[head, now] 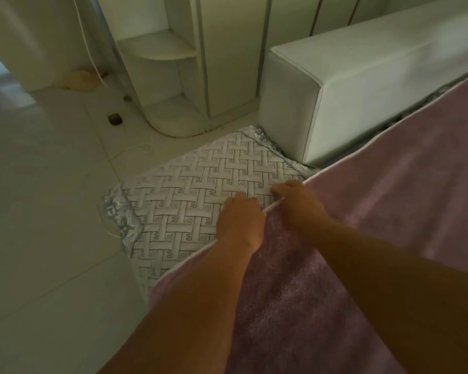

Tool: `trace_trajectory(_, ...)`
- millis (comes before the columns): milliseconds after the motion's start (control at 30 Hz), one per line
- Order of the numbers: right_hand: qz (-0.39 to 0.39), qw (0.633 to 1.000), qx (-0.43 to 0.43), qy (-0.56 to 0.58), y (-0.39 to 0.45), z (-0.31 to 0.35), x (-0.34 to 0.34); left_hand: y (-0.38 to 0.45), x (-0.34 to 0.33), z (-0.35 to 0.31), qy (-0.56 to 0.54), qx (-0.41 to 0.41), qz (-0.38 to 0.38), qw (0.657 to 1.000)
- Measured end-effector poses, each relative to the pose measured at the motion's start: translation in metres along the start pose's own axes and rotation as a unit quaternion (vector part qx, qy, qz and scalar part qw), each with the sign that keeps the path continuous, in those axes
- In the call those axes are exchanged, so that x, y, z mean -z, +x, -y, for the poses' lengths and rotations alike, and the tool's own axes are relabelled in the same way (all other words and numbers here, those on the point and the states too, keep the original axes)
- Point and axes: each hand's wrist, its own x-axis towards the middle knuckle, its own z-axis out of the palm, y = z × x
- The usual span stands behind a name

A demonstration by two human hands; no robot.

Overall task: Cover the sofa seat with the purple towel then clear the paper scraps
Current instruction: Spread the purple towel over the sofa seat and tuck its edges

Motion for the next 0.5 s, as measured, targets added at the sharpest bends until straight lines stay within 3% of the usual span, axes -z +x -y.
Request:
trace_trajectory(300, -0.023, 0.992, -0.005, -0.12, 0.014, -0.017, 0.002, 0.017, -0.016, -0.009, 0.025, -0.026, -0.007, 0.999)
trace_trajectory(500, -0.073, 0.995, 0.014, -0.059, 0.027, -0.012, -0.002, 0.021, -0.016, -0.005, 0.026, -0.025, -0.03, 0.999)
